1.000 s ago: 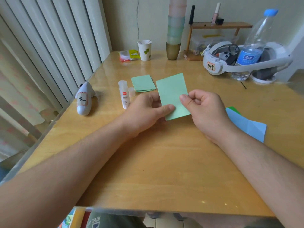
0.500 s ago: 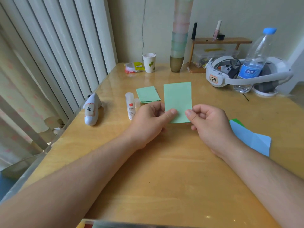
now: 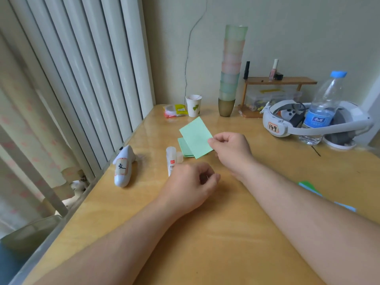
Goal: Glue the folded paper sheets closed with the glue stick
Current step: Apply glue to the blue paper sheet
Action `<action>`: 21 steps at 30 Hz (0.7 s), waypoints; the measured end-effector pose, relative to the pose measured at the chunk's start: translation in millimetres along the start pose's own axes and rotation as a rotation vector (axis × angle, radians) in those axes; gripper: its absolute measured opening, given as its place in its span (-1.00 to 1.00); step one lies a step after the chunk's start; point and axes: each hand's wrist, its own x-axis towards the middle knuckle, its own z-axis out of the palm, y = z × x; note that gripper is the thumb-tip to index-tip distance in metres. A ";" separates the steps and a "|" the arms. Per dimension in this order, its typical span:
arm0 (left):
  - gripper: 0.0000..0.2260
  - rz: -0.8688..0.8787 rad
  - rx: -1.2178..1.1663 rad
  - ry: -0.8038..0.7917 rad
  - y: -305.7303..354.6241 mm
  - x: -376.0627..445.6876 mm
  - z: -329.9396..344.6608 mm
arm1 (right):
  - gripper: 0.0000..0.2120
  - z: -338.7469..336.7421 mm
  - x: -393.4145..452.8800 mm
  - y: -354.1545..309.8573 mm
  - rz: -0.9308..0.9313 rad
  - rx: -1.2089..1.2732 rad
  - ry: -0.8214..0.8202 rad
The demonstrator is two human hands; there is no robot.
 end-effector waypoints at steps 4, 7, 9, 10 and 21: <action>-0.78 -0.094 -0.036 0.040 -5.2 2.0 1.9 | -0.92 22.1 25.3 5.1 0.039 -0.192 0.067; -0.78 -0.138 -0.058 0.062 -7.0 5.4 2.2 | -0.88 28.5 36.5 8.1 0.025 -0.316 0.089; -0.78 -0.140 -0.058 0.049 -6.7 5.4 2.5 | -0.88 32.0 40.6 10.4 0.017 -0.368 0.081; -0.78 -0.142 -0.056 0.041 -6.0 5.2 2.7 | -0.88 33.4 40.9 10.1 0.012 -0.403 0.075; -0.80 -0.022 0.084 0.012 -2.0 -2.4 2.4 | -0.80 29.6 11.9 1.4 -0.091 -0.670 0.025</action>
